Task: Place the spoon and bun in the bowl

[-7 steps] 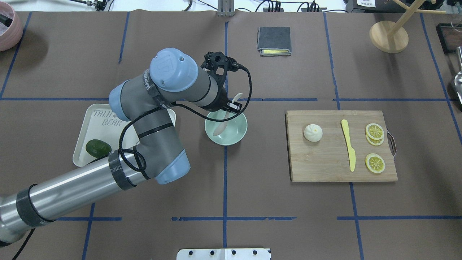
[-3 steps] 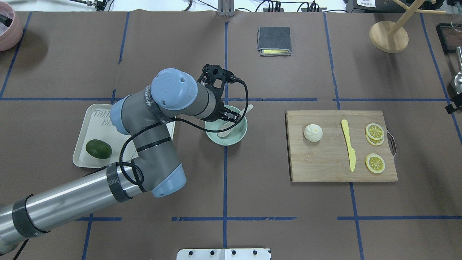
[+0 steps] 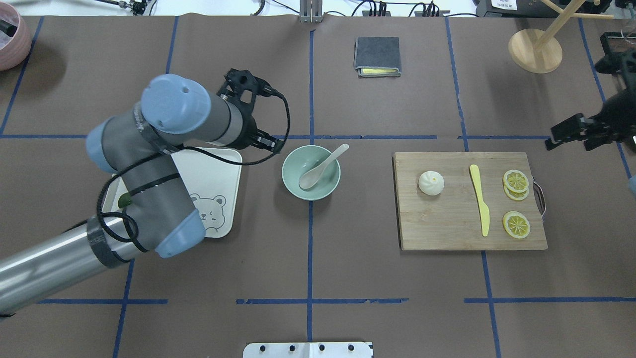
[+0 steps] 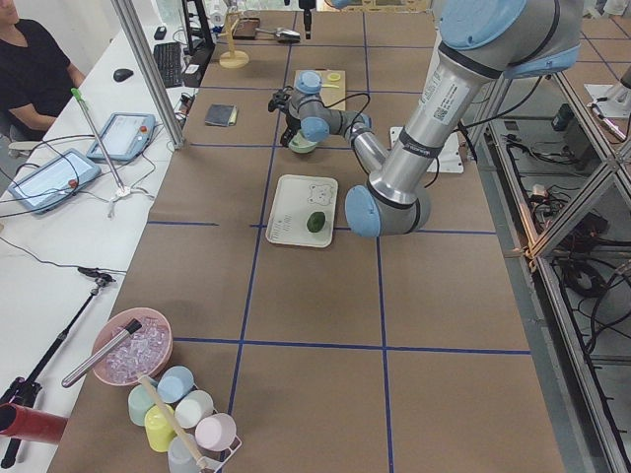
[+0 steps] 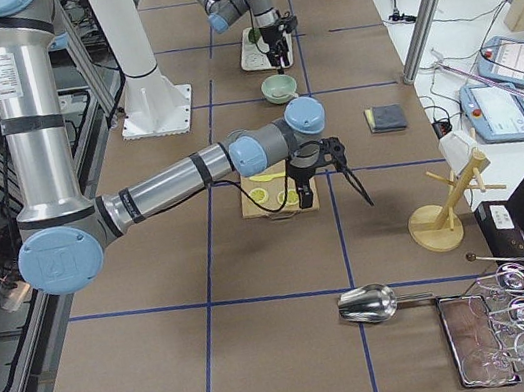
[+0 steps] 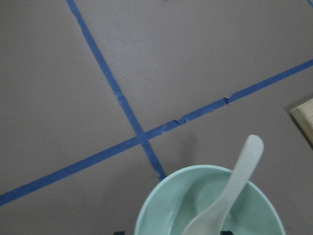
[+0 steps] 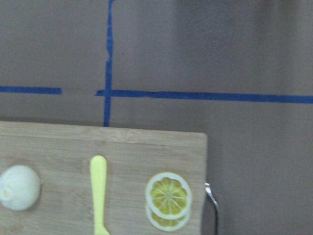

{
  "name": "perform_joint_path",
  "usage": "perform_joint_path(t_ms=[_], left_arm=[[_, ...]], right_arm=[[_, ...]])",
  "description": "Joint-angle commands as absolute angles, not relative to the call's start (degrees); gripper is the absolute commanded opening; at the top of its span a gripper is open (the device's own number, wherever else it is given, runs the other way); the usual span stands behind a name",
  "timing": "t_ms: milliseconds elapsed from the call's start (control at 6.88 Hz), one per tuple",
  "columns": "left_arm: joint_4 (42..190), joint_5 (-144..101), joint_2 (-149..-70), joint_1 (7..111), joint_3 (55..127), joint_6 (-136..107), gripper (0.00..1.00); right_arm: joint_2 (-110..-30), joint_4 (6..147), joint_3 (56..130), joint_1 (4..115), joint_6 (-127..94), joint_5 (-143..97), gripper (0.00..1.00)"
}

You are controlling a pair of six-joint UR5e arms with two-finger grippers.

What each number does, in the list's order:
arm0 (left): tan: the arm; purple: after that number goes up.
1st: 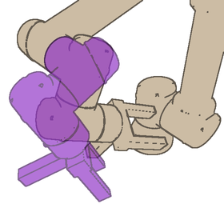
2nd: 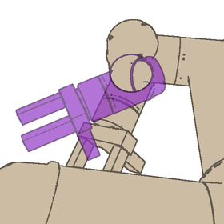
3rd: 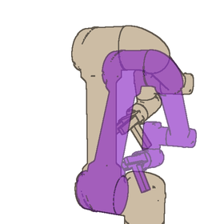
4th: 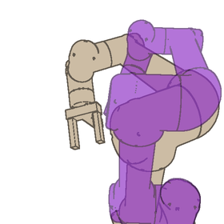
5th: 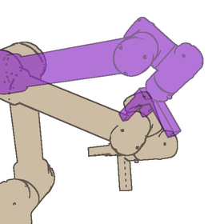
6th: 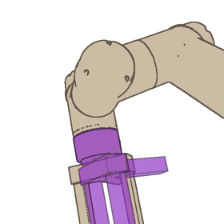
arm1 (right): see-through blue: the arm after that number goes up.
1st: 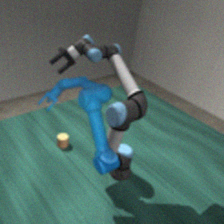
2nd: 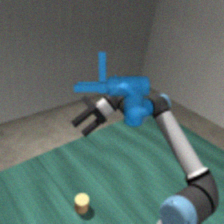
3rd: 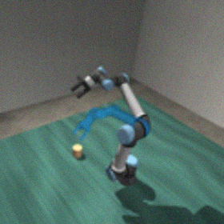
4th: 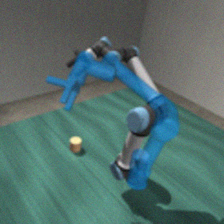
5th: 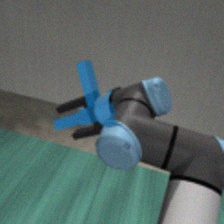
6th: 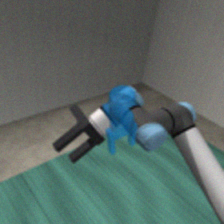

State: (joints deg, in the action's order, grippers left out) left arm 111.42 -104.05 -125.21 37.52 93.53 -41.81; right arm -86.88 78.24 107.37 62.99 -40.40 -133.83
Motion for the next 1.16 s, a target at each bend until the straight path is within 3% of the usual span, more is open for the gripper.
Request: perform_joint_path(t_ms=[0, 291, 582, 1018], left_arm=[[101.47, -106.41, -122.09, 46.01, 98.77, -27.48, 0.71], [99.14, -112.23, -113.95, 52.55, 103.86, -18.15, 0.72], [99.14, -111.89, -113.47, 52.74, 103.89, -18.28, 0.73], [99.14, -111.8, -113.47, 52.73, 103.97, -18.63, 0.76]], right_arm=[[-80.98, 74.27, 107.23, 51.73, -58.13, -127.99, 1.0], [-75.52, 74.71, 106.18, 41.78, -69.03, -118.87, 1.0], [-73.67, 74.71, 102.51, 39.29, -69.43, -113.94, 0.99], [-72.25, 74.53, 98.8, 39.11, -69.26, -112.77, 0.89]])
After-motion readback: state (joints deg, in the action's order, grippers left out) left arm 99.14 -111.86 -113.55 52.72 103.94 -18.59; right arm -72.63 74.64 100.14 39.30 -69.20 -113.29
